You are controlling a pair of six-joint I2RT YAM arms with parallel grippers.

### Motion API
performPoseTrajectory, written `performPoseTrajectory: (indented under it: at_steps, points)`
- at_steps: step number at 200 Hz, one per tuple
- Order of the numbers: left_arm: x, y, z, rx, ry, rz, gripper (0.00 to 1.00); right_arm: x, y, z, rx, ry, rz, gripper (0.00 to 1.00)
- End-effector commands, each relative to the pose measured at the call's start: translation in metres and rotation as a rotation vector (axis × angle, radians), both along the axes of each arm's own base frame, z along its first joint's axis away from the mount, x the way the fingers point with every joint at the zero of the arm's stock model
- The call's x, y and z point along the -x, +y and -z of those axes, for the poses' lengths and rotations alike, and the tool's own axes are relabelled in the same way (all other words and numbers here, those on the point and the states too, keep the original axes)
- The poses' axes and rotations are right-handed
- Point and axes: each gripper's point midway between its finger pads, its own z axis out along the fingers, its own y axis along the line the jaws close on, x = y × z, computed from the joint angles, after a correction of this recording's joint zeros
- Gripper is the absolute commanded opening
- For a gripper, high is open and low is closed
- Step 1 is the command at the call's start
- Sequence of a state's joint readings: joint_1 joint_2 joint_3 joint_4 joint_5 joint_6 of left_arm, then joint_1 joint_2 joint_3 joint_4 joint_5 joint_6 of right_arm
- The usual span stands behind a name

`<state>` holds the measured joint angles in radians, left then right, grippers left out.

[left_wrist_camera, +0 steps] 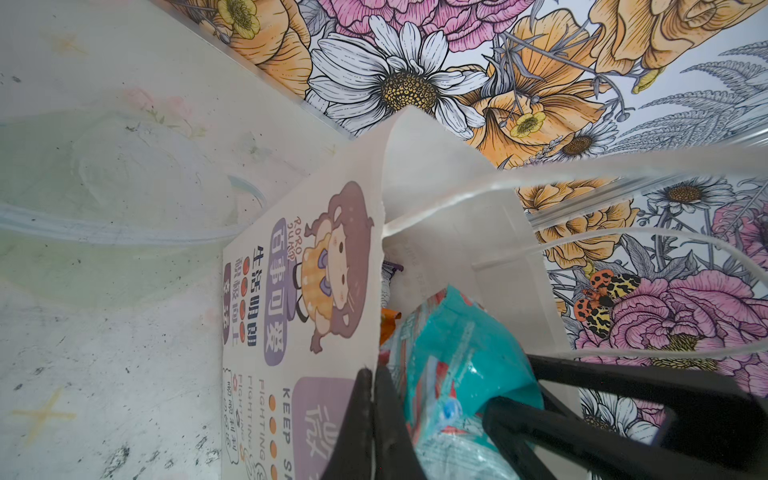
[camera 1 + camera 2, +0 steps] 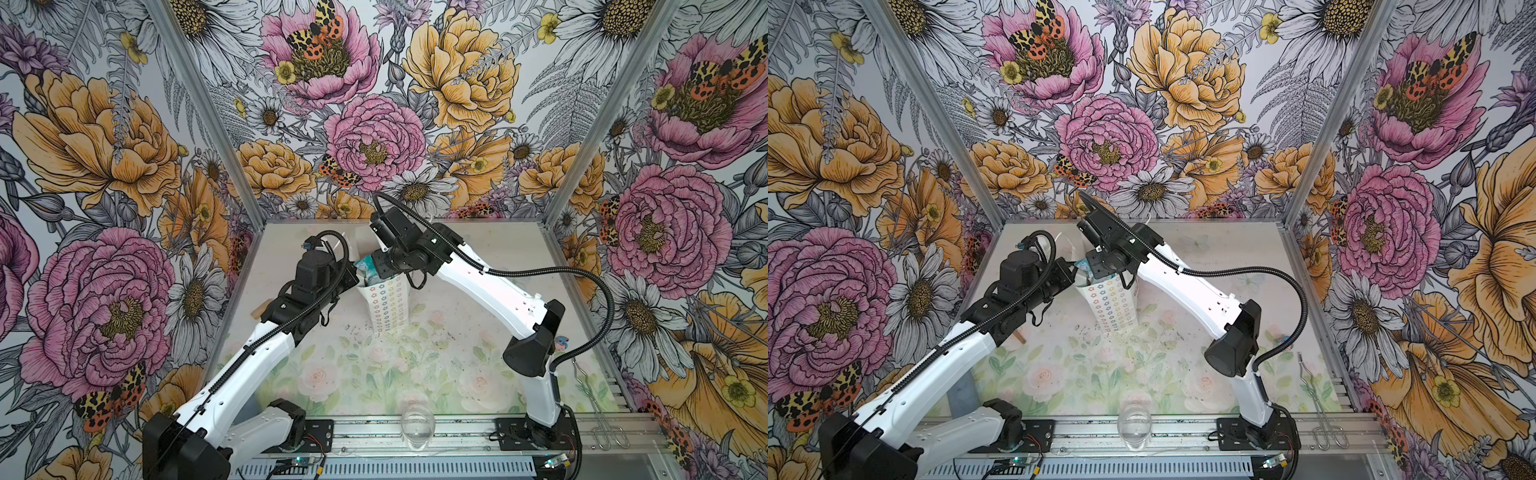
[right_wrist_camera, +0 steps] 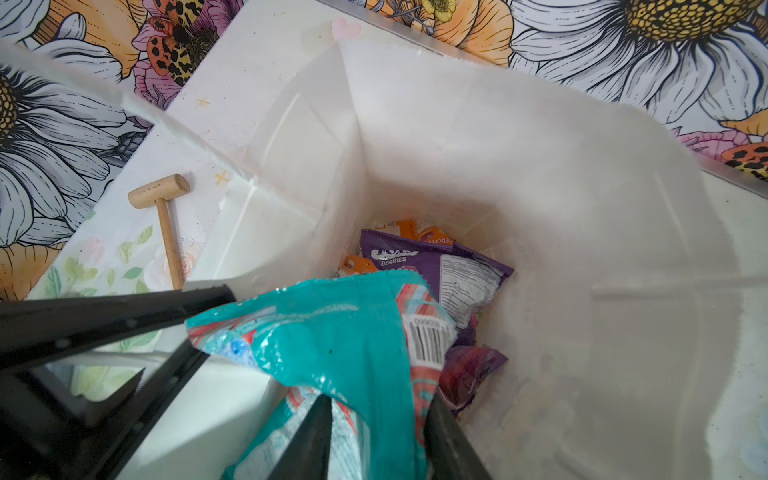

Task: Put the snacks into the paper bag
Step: 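Lower the teal packet into the bag held by the left gripper, then open the right gripper over the bag while the left gripper releases the bag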

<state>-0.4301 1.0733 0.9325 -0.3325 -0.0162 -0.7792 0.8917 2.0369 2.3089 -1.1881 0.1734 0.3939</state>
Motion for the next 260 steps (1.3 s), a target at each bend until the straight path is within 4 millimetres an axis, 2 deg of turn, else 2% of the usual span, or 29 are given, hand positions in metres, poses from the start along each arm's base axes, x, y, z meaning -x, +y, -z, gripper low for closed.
performPoseTrajectory:
  at_steps: [1, 27, 46, 70, 94, 132, 173, 222, 260]
  points:
    - [-0.008, 0.000, -0.027, 0.032, -0.098, -0.019, 0.03, -0.001, 0.007, -0.007, -0.018, -0.022, 0.003, 0.38]
    - [-0.007, 0.000, -0.029, 0.033, -0.104, -0.017, 0.10, -0.001, 0.007, -0.008, -0.021, -0.022, 0.002, 0.39]
    - [-0.006, 0.001, -0.030, 0.035, -0.105, -0.020, 0.26, 0.000, 0.008, -0.007, -0.020, -0.020, 0.000, 0.39]
    - [-0.005, 0.002, -0.031, 0.035, -0.108, -0.023, 0.26, 0.000, 0.007, -0.007, -0.016, -0.018, -0.002, 0.40]
    - [-0.003, 0.004, -0.032, 0.032, -0.109, -0.029, 0.32, 0.000, 0.008, -0.003, -0.011, -0.012, -0.003, 0.40]
    - [-0.002, 0.005, -0.034, 0.032, -0.114, -0.032, 0.32, 0.000, 0.008, -0.001, -0.005, -0.008, -0.004, 0.40]
    - [-0.002, 0.005, -0.034, 0.031, -0.114, -0.033, 0.33, 0.000, 0.008, -0.001, -0.003, -0.007, -0.005, 0.30]
    - [0.001, 0.006, -0.039, 0.037, -0.128, -0.032, 0.45, 0.000, 0.007, -0.001, -0.001, -0.008, -0.004, 0.30]
    - [0.003, 0.008, -0.043, 0.039, -0.141, -0.039, 0.49, 0.000, 0.006, -0.002, 0.000, -0.010, -0.002, 0.31]
